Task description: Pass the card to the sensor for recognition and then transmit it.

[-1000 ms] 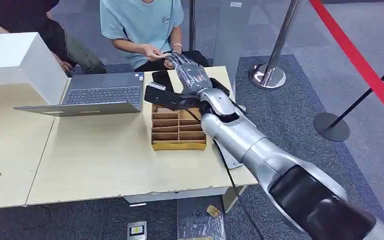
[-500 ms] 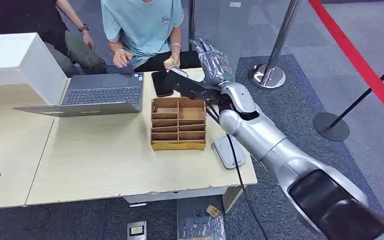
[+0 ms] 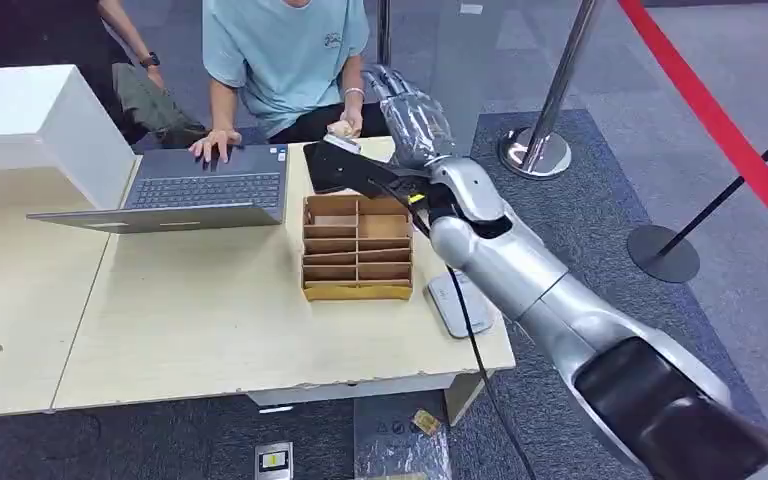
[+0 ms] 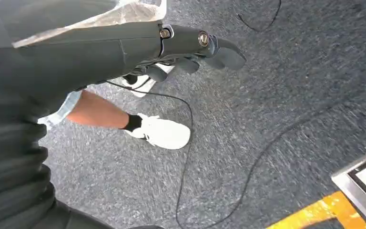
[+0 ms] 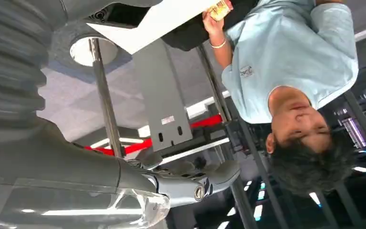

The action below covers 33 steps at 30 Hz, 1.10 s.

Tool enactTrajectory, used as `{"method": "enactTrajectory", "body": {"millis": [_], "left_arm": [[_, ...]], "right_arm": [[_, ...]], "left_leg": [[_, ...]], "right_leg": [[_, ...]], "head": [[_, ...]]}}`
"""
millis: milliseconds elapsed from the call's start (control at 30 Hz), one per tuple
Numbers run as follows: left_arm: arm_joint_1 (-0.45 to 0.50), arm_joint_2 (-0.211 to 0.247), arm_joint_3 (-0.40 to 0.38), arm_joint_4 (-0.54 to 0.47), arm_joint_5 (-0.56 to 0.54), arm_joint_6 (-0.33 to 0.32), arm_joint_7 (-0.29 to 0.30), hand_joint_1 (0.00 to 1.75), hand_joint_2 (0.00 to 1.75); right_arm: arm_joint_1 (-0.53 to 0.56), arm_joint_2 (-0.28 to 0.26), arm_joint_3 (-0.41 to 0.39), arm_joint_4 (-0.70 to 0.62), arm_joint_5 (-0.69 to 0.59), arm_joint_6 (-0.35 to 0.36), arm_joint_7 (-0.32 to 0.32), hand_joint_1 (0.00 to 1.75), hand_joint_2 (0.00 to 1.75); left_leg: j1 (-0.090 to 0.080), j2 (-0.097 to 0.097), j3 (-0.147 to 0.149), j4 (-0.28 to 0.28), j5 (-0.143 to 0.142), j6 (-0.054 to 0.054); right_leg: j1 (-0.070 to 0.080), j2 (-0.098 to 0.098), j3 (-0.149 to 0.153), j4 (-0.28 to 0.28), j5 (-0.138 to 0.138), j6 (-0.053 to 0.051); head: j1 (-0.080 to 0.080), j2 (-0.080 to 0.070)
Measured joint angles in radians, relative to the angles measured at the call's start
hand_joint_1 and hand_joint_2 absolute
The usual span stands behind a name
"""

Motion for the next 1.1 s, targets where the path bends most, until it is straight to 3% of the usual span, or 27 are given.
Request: {"method": "enactTrajectory", "body": {"millis": [33, 67, 133, 167, 200, 300, 333, 367, 433, 467, 533, 567, 600, 633, 667, 700, 733, 767, 800, 833, 867, 900, 933, 967, 1000, 1033, 1100], "left_arm": [[0.0, 0.001, 0.0, 0.0, 0.0, 0.0, 0.0, 0.0, 1.75], [0.0, 0.001, 0.001, 0.0, 0.001, 0.002, -0.003, 0.0, 1.75], [-0.002, 0.001, 0.003, 0.0, 0.002, 0.01, -0.018, 0.0, 1.75], [-0.004, 0.0, 0.004, -0.001, 0.002, 0.013, -0.025, 0.0, 1.75], [-0.008, 0.0, 0.005, -0.001, 0.002, 0.017, -0.029, 0.0, 1.75], [-0.017, 0.0, 0.016, -0.001, 0.002, 0.024, -0.043, 0.0, 1.75], [-0.02, 0.0, 0.018, -0.002, 0.002, 0.025, -0.045, 0.0, 1.75], [-0.022, -0.001, 0.02, -0.002, 0.001, 0.025, -0.045, 0.0, 1.75], [-0.023, -0.001, 0.022, -0.002, 0.0, 0.024, -0.045, 0.0, 1.75], [-0.023, -0.002, 0.026, -0.002, 0.0, 0.024, -0.044, 0.0, 1.75], [-0.021, -0.002, 0.027, -0.002, 0.002, 0.021, -0.038, 0.0, 1.75], [-0.017, -0.002, 0.027, -0.002, 0.003, 0.02, -0.036, 0.0, 1.75], [-0.013, -0.002, 0.028, -0.002, 0.004, 0.019, -0.035, 0.0, 1.75], [-0.007, -0.002, 0.028, -0.002, 0.005, 0.016, -0.033, 0.0, 1.75], [-0.002, -0.002, 0.028, -0.002, 0.006, 0.013, -0.029, 0.0, 1.75], [0.004, -0.002, 0.028, -0.002, 0.008, 0.011, -0.025, 0.0, 1.75], [0.01, -0.002, 0.028, -0.002, 0.009, 0.011, -0.023, 0.0, 1.75], [0.015, -0.002, 0.029, -0.002, 0.01, 0.01, -0.023, 0.0, 1.75], [0.02, -0.002, 0.029, -0.002, 0.011, 0.009, -0.021, 0.0, 1.75], [0.023, -0.002, 0.029, -0.002, 0.011, 0.009, -0.021, 0.0, 1.75], [0.025, -0.002, 0.029, -0.002, 0.011, 0.009, -0.021, 0.0, 1.75], [0.025, -0.002, 0.029, -0.002, 0.011, 0.009, -0.021, 0.0, 1.75], [0.026, -0.002, 0.03, -0.002, 0.011, 0.009, -0.021, 0.0, 1.75], [0.028, -0.002, 0.034, -0.002, 0.011, 0.009, -0.021, 0.0, 1.75], [0.029, -0.002, 0.036, -0.002, 0.011, 0.009, -0.021, 0.0, 1.75], [0.031, -0.002, 0.041, -0.002, 0.011, 0.01, -0.021, 0.0, 1.75], [0.032, -0.002, 0.044, -0.002, 0.011, 0.013, -0.027, 0.0, 1.75]], "right_arm": [[0.001, 0.0, 0.003, -0.006, 0.008, 0.008, 0.003, 1.15, 1.75], [0.003, -0.001, 0.005, -0.012, 0.011, 0.012, 0.009, 1.48, 1.75], [0.009, -0.003, 0.009, -0.025, 0.012, 0.013, 0.009, 1.41, 1.75], [0.012, -0.003, 0.01, -0.029, 0.011, 0.013, 0.009, 0.58, 1.75], [0.014, -0.004, 0.01, -0.031, 0.009, 0.013, 0.009, 0.17, 1.75], [0.025, -0.006, 0.01, -0.04, 0.0, 0.01, 0.006, 0.4, 1.75], [0.029, -0.006, 0.01, -0.042, -0.003, 0.008, 0.003, 1.17, 1.75], [0.034, -0.006, 0.01, -0.042, -0.007, 0.007, -0.003, 1.64, 1.75], [0.046, -0.006, 0.01, -0.042, -0.012, 0.005, -0.011, 1.45, 1.75], [0.053, -0.006, 0.011, -0.042, -0.014, 0.005, -0.013, 0.21, 1.75], [0.066, -0.006, 0.011, -0.042, -0.02, 0.002, -0.013, 0.3, 1.75], [0.074, -0.007, 0.011, -0.042, -0.021, -0.001, -0.013, 1.57, 1.75], [0.08, -0.008, 0.011, -0.042, -0.023, -0.003, -0.013, 0.99, 1.75], [0.086, -0.009, 0.01, -0.042, -0.027, -0.003, -0.013, 0.65, 1.75], [0.092, -0.01, 0.01, -0.041, -0.034, -0.003, -0.013, 0.1, 1.75], [0.099, -0.012, 0.009, -0.041, -0.04, -0.003, -0.013, 1.68, 1.75], [0.105, -0.014, 0.009, -0.041, -0.044, -0.004, -0.014, 1.75, 1.75], [0.111, -0.016, 0.008, -0.04, -0.047, -0.005, -0.016, 1.62, 1.75], [0.116, -0.017, 0.008, -0.037, -0.053, -0.007, -0.018, 0.17, 1.75], [0.119, -0.018, 0.008, -0.036, -0.054, -0.007, -0.021, 0.03, 1.75], [0.122, -0.019, 0.008, -0.034, -0.054, -0.008, -0.023, 0.24, 1.75], [0.123, -0.021, 0.008, -0.031, -0.054, -0.011, -0.025, 1.75, 1.75], [0.124, -0.022, 0.007, -0.029, -0.053, -0.016, -0.025, 1.75, 1.75], [0.125, -0.023, 0.006, -0.025, -0.052, -0.026, -0.025, 0.03, 1.75], [0.126, -0.024, 0.005, -0.022, -0.052, -0.03, -0.025, 0.0, 1.75], [0.13, -0.025, -0.002, -0.016, -0.052, -0.035, -0.024, 1.75, 1.75], [0.131, -0.027, -0.008, -0.002, -0.05, -0.042, -0.018, 0.51, 1.75]], "left_leg": [[0.0, 0.0, 0.0, 0.0, 0.0, 0.0], [0.0, 0.0, 0.0, 0.0, 0.0, 0.0], [0.0, 0.0, 0.0, 0.0, 0.0, 0.0], [0.0, 0.0, 0.0, 0.0, 0.0, 0.0], [0.0, 0.0, 0.0, 0.0, 0.0, 0.0], [0.0, 0.0, 0.0, 0.0, 0.0, 0.0], [0.0, 0.0, 0.0, 0.0, 0.0, 0.0], [0.0, 0.0, 0.0, 0.0, 0.0, 0.0], [0.0, 0.0, 0.0, 0.0, 0.0, 0.0], [0.0, 0.0, 0.0, 0.0, 0.0, 0.0], [0.0, 0.0, 0.0, 0.0, 0.0, 0.0], [0.0, 0.0, 0.0, 0.0, 0.0, 0.0], [0.0, 0.0, 0.0, 0.0, 0.0, 0.0], [0.0, 0.0, 0.0, 0.0, 0.0, 0.0], [0.0, 0.0, 0.0, 0.0, 0.0, 0.0], [0.0, 0.0, 0.0, 0.0, 0.0, 0.0], [0.0, 0.0, 0.0, 0.0, 0.0, 0.0], [0.0, 0.0, 0.0, 0.0, 0.0, 0.0], [0.0, 0.0, 0.0, 0.0, 0.0, 0.0], [0.0, 0.0, 0.0, 0.0, 0.0, 0.0], [0.0, 0.0, 0.0, 0.0, 0.0, 0.0], [0.0, 0.0, 0.0, 0.0, 0.0, 0.0], [0.0, 0.0, 0.0, 0.0, 0.0, 0.0], [0.0, 0.0, 0.0, 0.0, 0.0, 0.0], [0.0, 0.0, 0.0, 0.0, 0.0, 0.0], [0.0, 0.0, 0.0, 0.0, 0.0, 0.0], [0.0, 0.0, 0.0, 0.0, 0.0, 0.0]], "right_leg": [[0.0, 0.0, 0.0, 0.0, 0.0, 0.0], [0.0, 0.0, 0.0, 0.0, 0.0, 0.0], [0.0, 0.0, 0.0, 0.0, 0.0, 0.0], [0.0, 0.0, 0.0, 0.0, 0.0, 0.0], [0.0, 0.0, 0.0, 0.0, 0.0, 0.0], [0.0, 0.0, 0.0, 0.0, 0.0, 0.0], [0.0, 0.0, 0.0, 0.0, 0.0, 0.0], [0.0, 0.0, 0.0, 0.0, 0.0, 0.0], [0.0, 0.0, 0.0, 0.0, 0.0, 0.0], [0.0, 0.0, 0.0, 0.0, 0.0, 0.0], [0.0, 0.0, 0.0, 0.0, 0.0, 0.0], [0.0, 0.0, 0.0, 0.0, 0.0, 0.0], [0.0, 0.0, 0.0, 0.0, 0.0, 0.0], [0.0, 0.0, 0.0, 0.0, 0.0, 0.0], [0.0, 0.0, 0.0, 0.0, 0.0, 0.0], [0.0, 0.0, 0.0, 0.0, 0.0, 0.0], [0.0, 0.0, 0.0, -0.001, 0.0, 0.0], [0.0, 0.0, 0.0, -0.001, 0.0, 0.0], [0.0, 0.0, 0.0, -0.001, 0.0, 0.0], [0.0, 0.0, 0.0, -0.001, 0.0, 0.0], [0.0, 0.0, 0.0, -0.001, 0.0, 0.0], [0.0, 0.0, 0.0, -0.001, 0.0, 0.0], [0.0, 0.0, 0.0, -0.001, 0.0, 0.0], [0.0, 0.0, 0.0, -0.001, 0.0, 0.0], [0.0, 0.0, 0.0, -0.001, 0.0, 0.0], [0.0, 0.0, 0.0, -0.001, 0.0, 0.0], [0.0, 0.0, 0.0, 0.0, 0.0, 0.0]], "head": [[0.0, 0.0], [0.0, 0.0], [0.0, 0.0], [0.0, 0.0], [0.0, 0.0], [0.0, 0.0], [0.0, 0.0], [0.0, 0.0], [0.0, 0.0], [0.0, 0.0], [0.0, 0.0], [0.0, 0.0], [0.0, 0.0], [0.0, 0.0], [0.0, 0.0], [0.0, 0.0], [0.0, 0.0], [0.0, 0.0], [0.0, 0.0], [0.0, 0.0], [0.0, 0.0], [0.0, 0.0], [0.0, 0.0], [0.0, 0.0], [0.0, 0.0], [0.0, 0.0], [0.0, 0.0]]}}
